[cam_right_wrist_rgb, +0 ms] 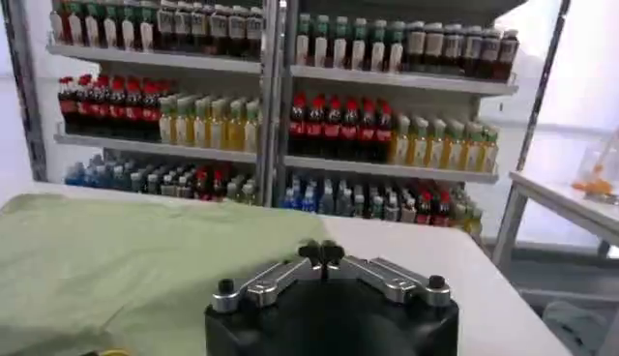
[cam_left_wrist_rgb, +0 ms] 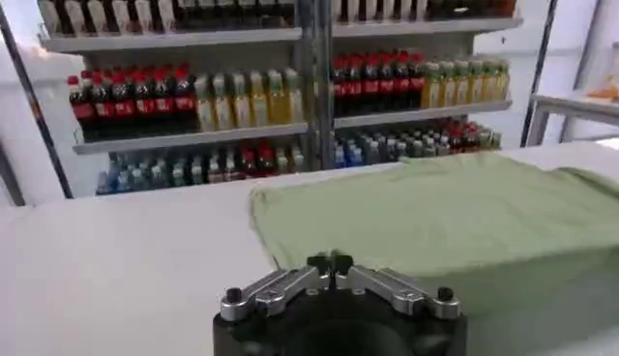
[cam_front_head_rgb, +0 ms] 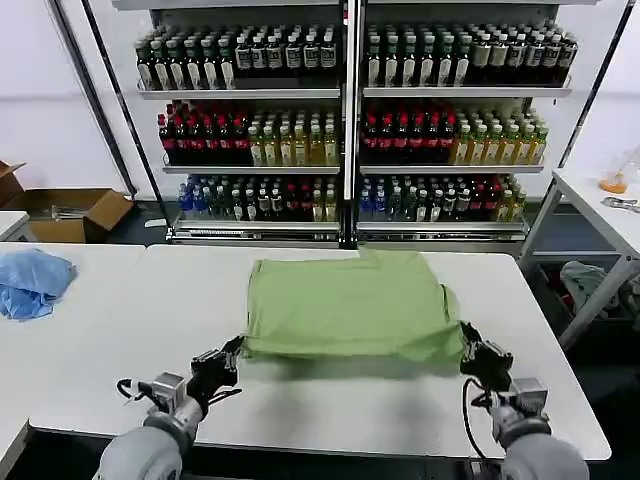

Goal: Fold and organize the clothes.

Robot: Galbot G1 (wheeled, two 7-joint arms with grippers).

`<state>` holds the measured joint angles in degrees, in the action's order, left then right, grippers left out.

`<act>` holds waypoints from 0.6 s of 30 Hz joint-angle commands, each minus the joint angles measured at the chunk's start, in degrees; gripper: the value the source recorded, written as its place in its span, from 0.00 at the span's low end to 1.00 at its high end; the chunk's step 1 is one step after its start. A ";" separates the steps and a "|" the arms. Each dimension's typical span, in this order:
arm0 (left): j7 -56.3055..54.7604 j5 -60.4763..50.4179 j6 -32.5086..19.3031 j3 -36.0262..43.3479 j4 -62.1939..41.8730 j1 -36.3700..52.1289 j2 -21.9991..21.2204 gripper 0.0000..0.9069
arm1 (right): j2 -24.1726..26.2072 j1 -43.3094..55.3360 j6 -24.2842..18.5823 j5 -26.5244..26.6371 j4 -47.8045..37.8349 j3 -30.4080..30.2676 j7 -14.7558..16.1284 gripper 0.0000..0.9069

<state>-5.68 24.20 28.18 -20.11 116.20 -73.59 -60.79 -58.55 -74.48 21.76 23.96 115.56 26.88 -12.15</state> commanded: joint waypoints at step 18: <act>0.96 -13.45 -1.68 8.41 -17.17 14.72 -3.60 1.00 | -0.73 9.59 5.17 -4.50 -10.75 -7.59 0.98 1.00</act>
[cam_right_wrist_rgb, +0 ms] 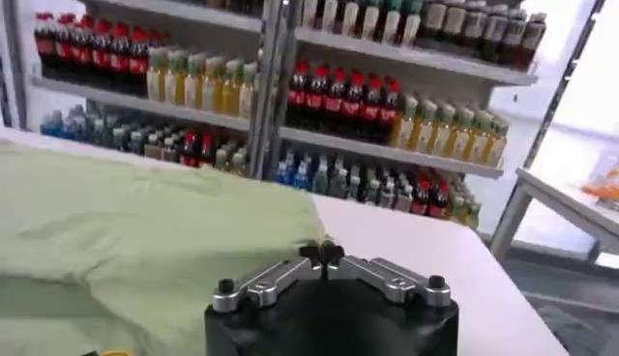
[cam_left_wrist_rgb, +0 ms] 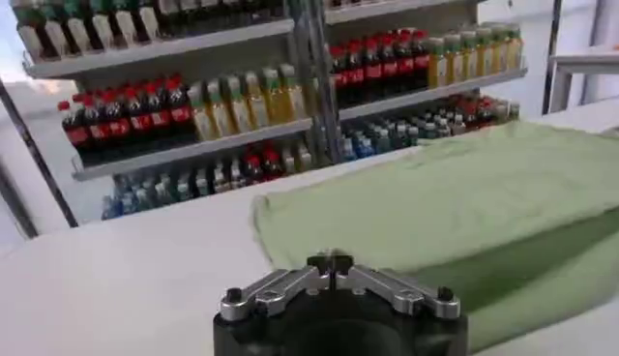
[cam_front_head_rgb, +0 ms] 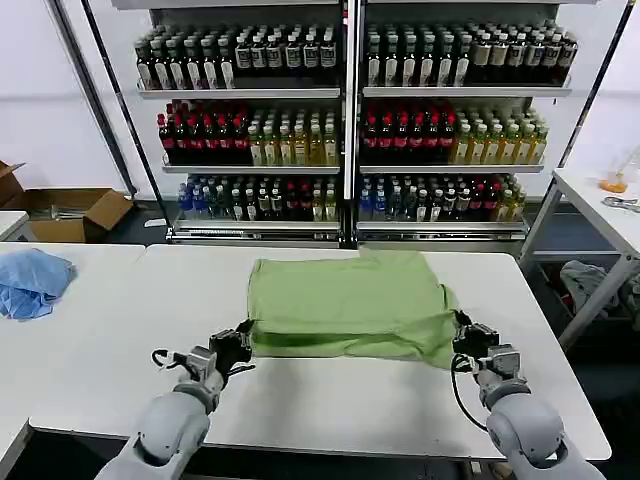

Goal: Fold and organize the clothes.

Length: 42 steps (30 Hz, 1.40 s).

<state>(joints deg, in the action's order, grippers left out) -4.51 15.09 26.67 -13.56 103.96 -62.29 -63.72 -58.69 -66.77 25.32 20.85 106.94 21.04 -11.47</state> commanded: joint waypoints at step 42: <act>-1.03 2.77 -0.43 -0.79 -5.23 -3.14 -1.44 0.03 | -5.11 -6.79 4.77 12.17 0.18 3.25 -1.27 0.00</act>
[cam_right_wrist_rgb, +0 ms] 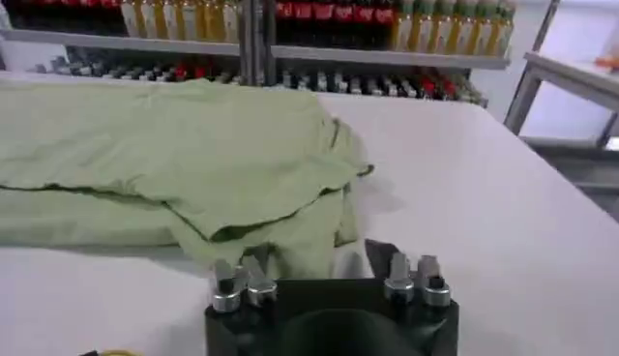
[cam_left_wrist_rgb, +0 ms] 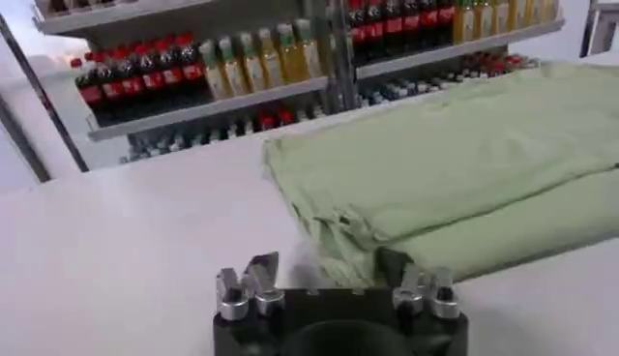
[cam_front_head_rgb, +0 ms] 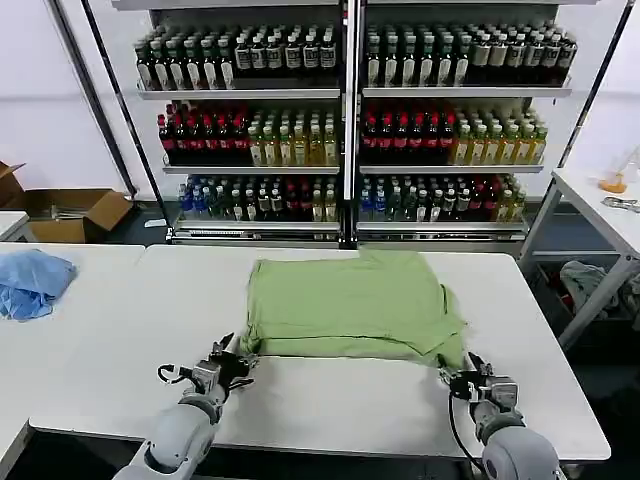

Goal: Fold and organize the clothes.

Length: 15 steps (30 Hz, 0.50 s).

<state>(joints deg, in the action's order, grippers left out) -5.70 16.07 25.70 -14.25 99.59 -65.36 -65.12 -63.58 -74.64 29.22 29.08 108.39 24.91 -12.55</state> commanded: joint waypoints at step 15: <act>1.38 5.71 1.83 -2.05 5.81 -4.62 1.24 0.03 | 1.05 -6.52 -0.46 2.64 5.56 1.34 0.96 0.00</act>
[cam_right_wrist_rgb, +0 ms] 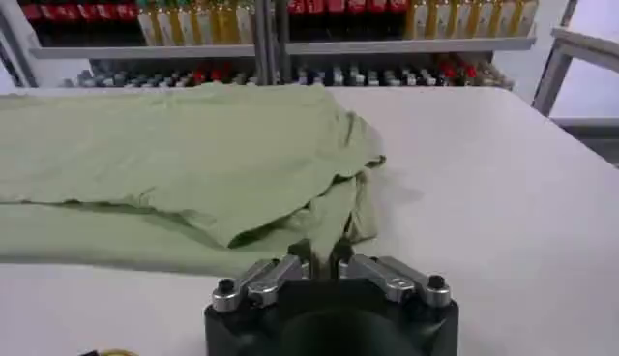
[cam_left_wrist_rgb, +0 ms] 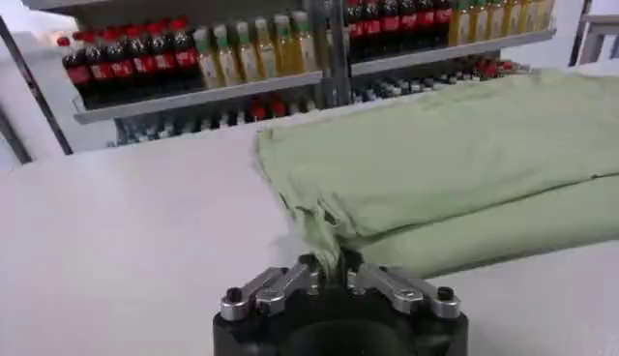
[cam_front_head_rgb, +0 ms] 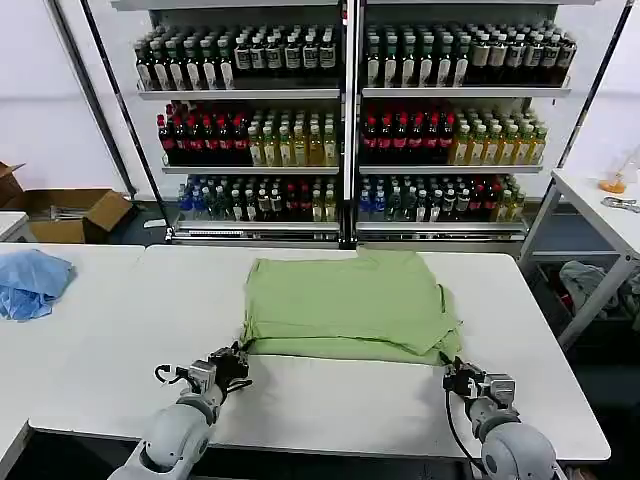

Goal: Fold and organize the clothes.

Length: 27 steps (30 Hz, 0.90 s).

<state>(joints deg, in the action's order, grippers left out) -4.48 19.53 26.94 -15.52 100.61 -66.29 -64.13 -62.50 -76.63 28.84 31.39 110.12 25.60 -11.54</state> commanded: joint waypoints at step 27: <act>-0.25 0.01 2.91 -11.02 27.87 -29.72 4.51 1.00 | -0.90 -29.31 -1.76 -13.64 21.74 8.40 2.09 1.00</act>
<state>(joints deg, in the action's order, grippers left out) -4.80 20.46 29.38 -23.51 121.62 -87.53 -60.24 -63.36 -100.54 27.14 22.02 128.17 32.68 -9.97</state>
